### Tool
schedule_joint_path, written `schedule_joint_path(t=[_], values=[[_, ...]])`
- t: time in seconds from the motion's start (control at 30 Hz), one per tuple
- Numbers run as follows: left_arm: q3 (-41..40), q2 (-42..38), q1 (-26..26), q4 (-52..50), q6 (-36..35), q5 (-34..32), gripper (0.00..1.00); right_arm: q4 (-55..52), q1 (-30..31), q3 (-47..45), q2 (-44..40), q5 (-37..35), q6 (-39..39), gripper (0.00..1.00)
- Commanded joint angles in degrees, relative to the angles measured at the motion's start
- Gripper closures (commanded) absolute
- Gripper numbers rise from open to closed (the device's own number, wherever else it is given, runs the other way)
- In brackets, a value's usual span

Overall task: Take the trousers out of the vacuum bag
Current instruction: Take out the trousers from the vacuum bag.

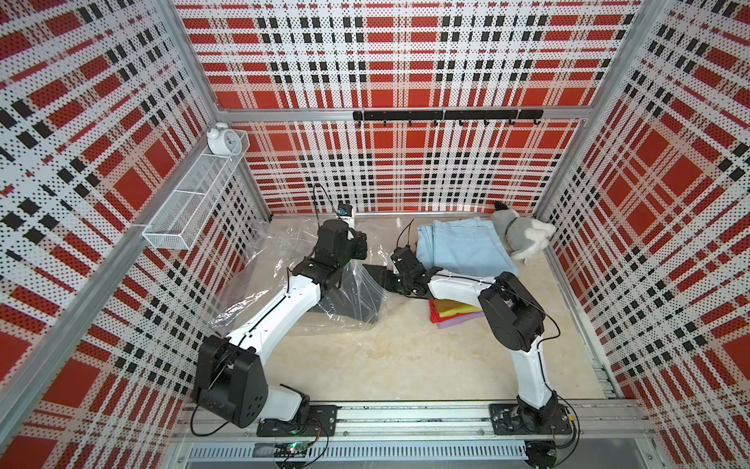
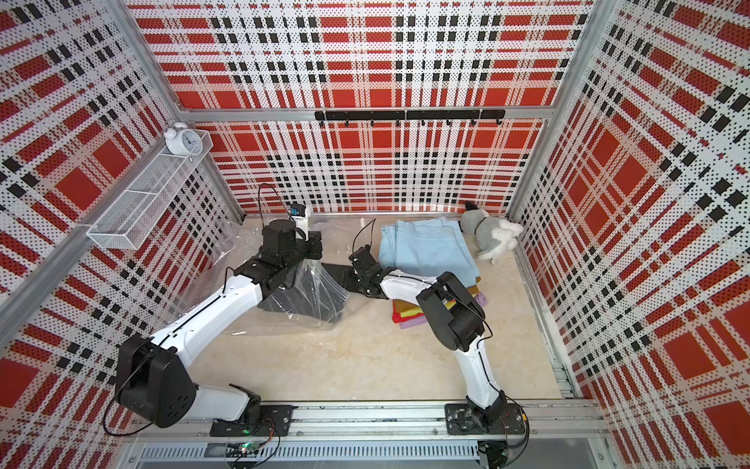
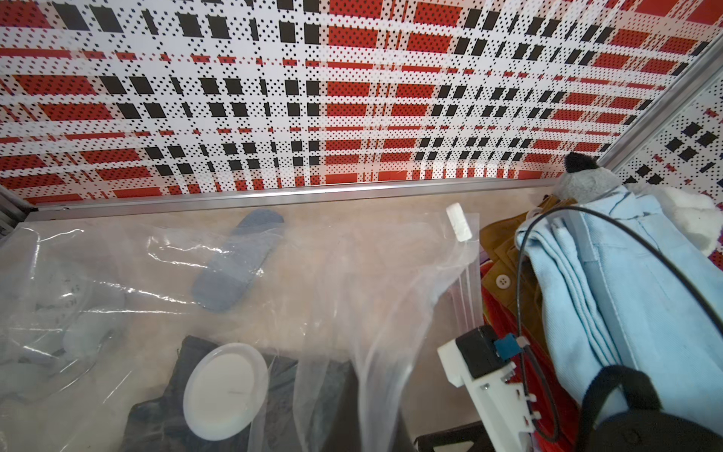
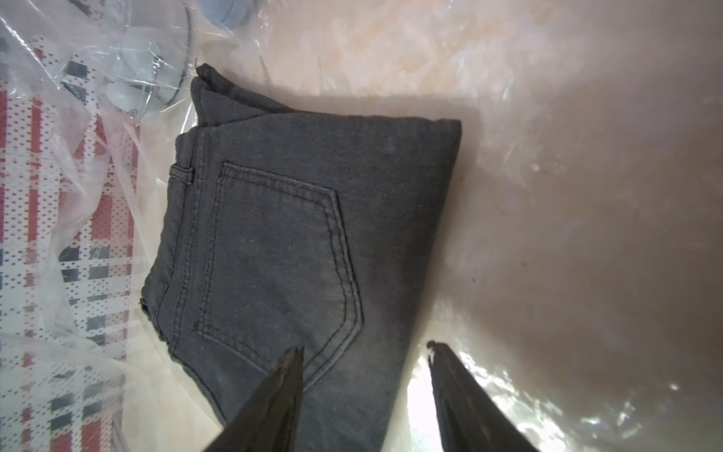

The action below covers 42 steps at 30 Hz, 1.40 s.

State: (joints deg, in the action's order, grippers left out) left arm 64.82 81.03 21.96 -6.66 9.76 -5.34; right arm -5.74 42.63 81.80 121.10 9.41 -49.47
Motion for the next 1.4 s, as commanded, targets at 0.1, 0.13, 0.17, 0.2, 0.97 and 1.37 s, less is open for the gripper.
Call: schedule_joint_path(t=[0.1,0.13,0.17,0.2,0.97,1.37], values=[[-0.30,-2.03,0.28,3.05,-0.90,-0.89,1.00,1.22,0.28,1.14,3.03,1.09,-1.40,0.44],[-0.36,-2.07,0.28,3.05,-0.91,-0.93,1.00,1.49,0.26,1.12,3.32,1.38,-1.50,0.44],[-0.39,-2.19,0.28,3.00,-0.89,-1.01,1.00,1.88,0.30,1.13,3.51,1.81,-1.59,0.44],[-0.38,-2.18,0.28,3.01,-0.94,-1.06,1.00,2.23,0.26,1.17,3.68,2.20,-1.72,0.44],[-0.61,-2.22,0.37,3.14,-0.99,-1.54,1.00,8.28,-0.11,4.90,8.28,7.43,-1.85,1.00],[-0.81,-1.79,0.81,3.14,-0.99,-1.91,1.00,-11.13,-1.41,12.14,-3.11,-6.16,13.00,1.00]])
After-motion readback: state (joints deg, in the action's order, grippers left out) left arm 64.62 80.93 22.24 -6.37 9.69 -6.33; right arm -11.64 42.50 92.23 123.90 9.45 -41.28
